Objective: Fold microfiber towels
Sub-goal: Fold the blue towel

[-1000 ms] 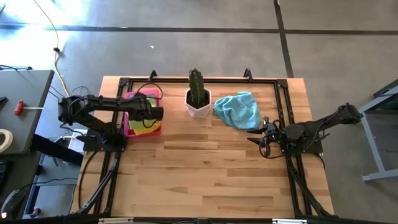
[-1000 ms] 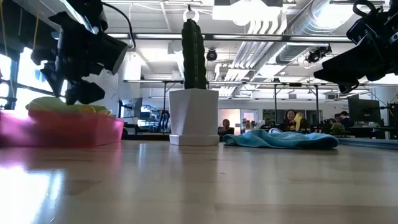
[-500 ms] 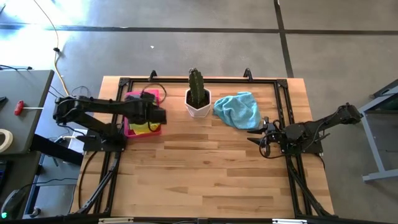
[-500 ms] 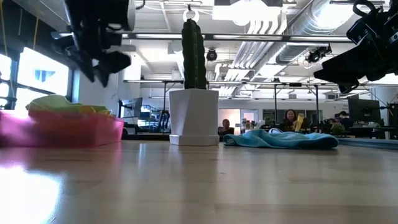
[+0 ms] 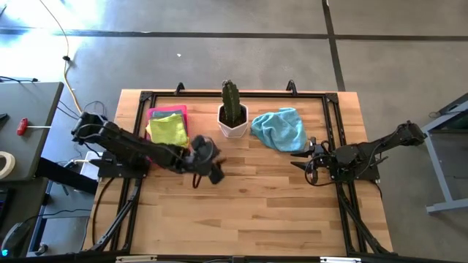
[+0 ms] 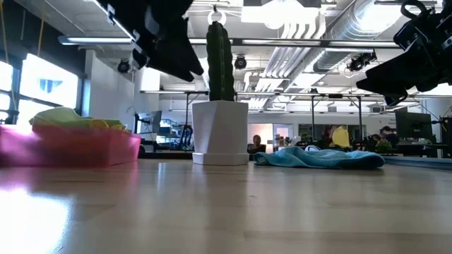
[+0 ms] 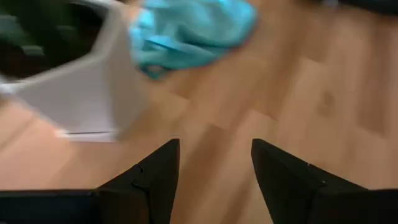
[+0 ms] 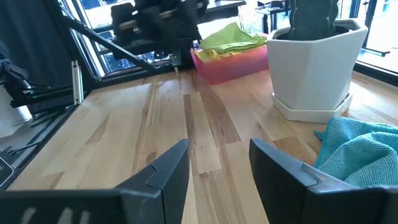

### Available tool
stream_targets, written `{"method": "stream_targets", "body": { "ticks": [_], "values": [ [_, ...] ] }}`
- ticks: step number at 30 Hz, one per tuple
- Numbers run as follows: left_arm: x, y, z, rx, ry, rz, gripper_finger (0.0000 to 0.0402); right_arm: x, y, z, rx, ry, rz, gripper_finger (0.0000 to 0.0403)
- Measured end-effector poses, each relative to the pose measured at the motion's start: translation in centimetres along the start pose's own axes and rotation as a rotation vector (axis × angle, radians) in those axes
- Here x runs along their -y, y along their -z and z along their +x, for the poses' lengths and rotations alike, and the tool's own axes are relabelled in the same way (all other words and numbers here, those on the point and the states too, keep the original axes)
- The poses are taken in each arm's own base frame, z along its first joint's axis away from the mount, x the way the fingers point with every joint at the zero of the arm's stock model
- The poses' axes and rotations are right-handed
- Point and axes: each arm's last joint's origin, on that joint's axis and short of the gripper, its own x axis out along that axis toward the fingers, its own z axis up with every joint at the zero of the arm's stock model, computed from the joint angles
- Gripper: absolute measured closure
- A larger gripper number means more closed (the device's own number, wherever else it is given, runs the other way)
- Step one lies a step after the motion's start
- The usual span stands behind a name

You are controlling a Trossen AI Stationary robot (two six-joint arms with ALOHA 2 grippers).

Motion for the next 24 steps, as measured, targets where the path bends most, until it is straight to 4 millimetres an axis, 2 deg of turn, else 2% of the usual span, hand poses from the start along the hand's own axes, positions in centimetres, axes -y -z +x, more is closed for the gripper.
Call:
{"method": "stream_targets", "body": {
  "ticks": [4, 9, 17, 24],
  "values": [
    [1.8, 1.0, -0.2, -0.026, 0.104, 0.067, 0.0213, 0.0, 0.0, 0.0, 0.000, 0.000, 0.000, 0.0242],
    [3.1, 2.0, -0.2, -0.023, 0.121, 0.096, 0.0213, 0.0, 0.0, 0.0, 0.000, 0.000, 0.000, 0.0242],
    [4.0, 1.6, -0.1, 0.033, 0.181, 0.048, 0.0213, 0.1, -0.2, 0.0, 0.030, 0.046, 0.008, 0.0242],
    [4.5, 1.2, -0.3, 0.080, 0.223, 0.077, 0.0213, 0.2, -1.3, -0.1, 0.164, 0.119, 0.113, 0.0242]
  ]
}}
